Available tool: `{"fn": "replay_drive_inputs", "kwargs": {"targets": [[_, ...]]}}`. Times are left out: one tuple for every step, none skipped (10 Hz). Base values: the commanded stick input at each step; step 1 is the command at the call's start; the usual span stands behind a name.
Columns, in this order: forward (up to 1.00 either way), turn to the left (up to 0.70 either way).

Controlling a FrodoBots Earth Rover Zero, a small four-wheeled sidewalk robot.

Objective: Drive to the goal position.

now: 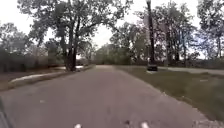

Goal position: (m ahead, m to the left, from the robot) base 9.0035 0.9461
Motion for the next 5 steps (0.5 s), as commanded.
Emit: {"fn": "replay_drive_inputs", "kwargs": {"targets": [[1.00, 0.15], [1.00, 0.22], [1.00, 0.30], [1.00, 0.37], [1.00, 0.21]]}}
